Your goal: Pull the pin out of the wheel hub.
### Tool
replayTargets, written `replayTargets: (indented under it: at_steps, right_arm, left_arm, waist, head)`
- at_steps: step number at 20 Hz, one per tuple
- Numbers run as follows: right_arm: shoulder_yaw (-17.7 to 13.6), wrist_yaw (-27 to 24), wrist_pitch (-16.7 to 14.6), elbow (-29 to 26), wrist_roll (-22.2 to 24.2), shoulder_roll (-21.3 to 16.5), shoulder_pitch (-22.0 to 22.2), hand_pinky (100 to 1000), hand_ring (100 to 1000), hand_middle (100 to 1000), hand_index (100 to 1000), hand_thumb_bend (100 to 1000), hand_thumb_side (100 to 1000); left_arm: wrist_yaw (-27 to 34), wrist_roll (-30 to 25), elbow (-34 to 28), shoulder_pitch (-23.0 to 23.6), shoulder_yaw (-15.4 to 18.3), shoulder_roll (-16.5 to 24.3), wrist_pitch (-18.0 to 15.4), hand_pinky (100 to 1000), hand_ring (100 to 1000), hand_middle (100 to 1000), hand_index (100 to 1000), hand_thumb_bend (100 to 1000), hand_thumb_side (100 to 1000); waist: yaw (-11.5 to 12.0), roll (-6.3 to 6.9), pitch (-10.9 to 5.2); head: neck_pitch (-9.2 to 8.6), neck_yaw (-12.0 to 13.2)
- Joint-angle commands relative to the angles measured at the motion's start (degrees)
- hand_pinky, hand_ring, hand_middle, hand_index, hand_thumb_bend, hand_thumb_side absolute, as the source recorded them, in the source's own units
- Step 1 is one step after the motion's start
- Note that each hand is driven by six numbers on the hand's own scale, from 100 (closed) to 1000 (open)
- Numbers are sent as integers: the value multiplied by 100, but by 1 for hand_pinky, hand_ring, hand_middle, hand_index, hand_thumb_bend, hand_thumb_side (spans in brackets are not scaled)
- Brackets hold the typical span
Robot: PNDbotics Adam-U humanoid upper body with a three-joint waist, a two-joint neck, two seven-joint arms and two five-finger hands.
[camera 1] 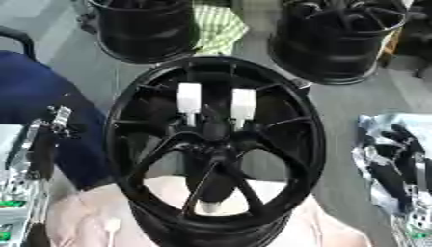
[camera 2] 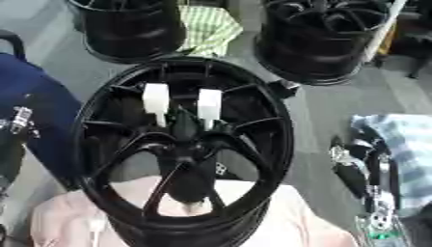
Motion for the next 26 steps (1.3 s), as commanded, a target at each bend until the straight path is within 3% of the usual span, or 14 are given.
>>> replayTargets:
  at_steps: [1,8,12,15,19,23,26]
  right_arm:
    - [-21,20,-18,-73,19,-33,-35,723,662,740,879,269,293]
    - [-24,19,-25,-71,26,-34,-23,723,663,740,879,270,294]
    - [-28,22,-25,-64,30,-46,-20,723,663,741,879,270,296]
    - [-40,31,-20,-58,22,-79,-9,723,663,741,879,270,296]
    - [-37,41,-17,-49,20,-125,13,723,663,741,879,270,296]
    - [-10,52,-19,-37,45,-154,18,723,663,741,879,270,297]
    - [9,66,-19,-26,71,-173,22,723,663,741,879,270,297]
  left_arm:
    - [14,26,-146,-41,27,113,-5,710,617,717,852,365,676]
    - [39,37,-196,-64,21,250,-23,710,616,717,852,368,676]
    - [57,26,-266,-117,-11,683,-91,712,630,722,854,382,676]
    - [85,-44,-358,-235,-126,1480,-270,715,634,728,857,405,672]
    - [150,-331,-455,-546,-500,2859,-658,725,644,738,863,448,682]
    - [351,-1045,-513,-1078,-1125,4048,-1092,746,678,759,871,505,687]
    - [399,-1821,-503,-1540,-1673,4674,-1355,756,700,776,875,522,664]
  waist:
    - [-11,14,-90]
    - [-24,23,-95]
    - [-40,34,-105]
    - [-63,66,-121]
    - [-95,122,-138]
    - [-134,166,-163]
    - [-166,190,-195]
  head:
    - [38,1]
    - [49,-40]
    - [41,-53]
    - [47,-20]
    - [75,-2]
    - [89,-1]
    - [87,16]
